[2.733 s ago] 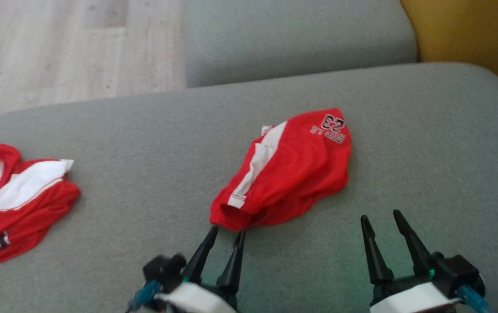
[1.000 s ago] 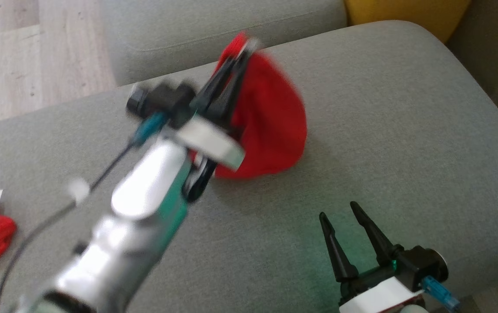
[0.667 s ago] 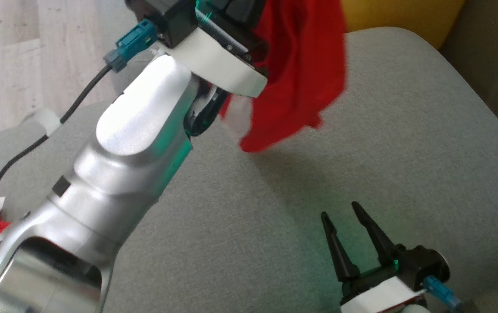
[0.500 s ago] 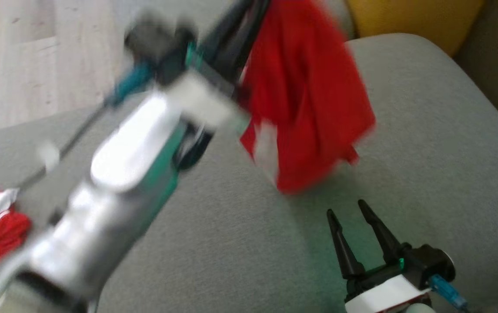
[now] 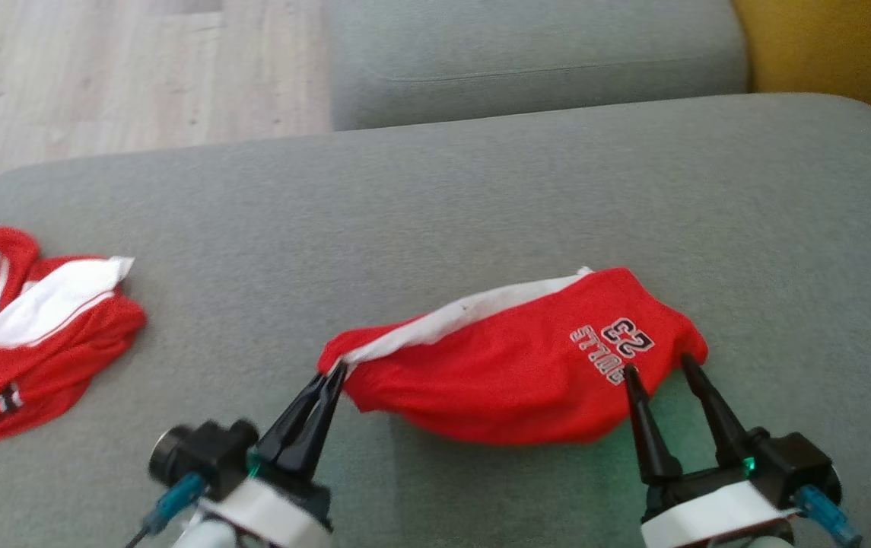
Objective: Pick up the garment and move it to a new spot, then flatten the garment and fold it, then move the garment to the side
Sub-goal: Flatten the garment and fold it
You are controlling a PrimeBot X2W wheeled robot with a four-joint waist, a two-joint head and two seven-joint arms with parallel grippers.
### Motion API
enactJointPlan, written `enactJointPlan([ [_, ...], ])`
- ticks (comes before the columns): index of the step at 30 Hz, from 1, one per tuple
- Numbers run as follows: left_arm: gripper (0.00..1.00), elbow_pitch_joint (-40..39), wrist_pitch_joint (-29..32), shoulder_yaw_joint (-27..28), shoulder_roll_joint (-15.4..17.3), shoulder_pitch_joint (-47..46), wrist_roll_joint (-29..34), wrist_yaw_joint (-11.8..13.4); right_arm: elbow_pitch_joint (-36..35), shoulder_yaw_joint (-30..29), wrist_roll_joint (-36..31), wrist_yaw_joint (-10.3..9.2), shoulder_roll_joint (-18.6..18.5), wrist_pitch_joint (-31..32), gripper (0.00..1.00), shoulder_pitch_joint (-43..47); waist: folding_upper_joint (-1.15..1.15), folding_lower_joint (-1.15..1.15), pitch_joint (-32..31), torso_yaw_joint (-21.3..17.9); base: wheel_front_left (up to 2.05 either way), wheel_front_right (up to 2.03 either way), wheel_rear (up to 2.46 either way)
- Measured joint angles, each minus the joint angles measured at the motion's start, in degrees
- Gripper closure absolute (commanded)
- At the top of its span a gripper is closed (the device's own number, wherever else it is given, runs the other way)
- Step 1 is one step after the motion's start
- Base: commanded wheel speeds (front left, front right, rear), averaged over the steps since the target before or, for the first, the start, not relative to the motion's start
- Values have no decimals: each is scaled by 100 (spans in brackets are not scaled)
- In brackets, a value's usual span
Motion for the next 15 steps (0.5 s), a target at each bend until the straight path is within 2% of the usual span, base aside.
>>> enactJointPlan([
  [6,100,-23,0,371,181,393,572,-15,278,-181,12,0,0,0,0,-73,0,0,45,341,0,0,0],
  [10,100,52,0,614,259,385,855,-18,802,-137,73,0,1,0,0,-408,0,0,95,489,0,0,0],
  [15,100,191,-1,817,248,372,1056,-64,1830,125,283,0,-11,1,0,-1251,0,0,218,571,0,0,0],
])
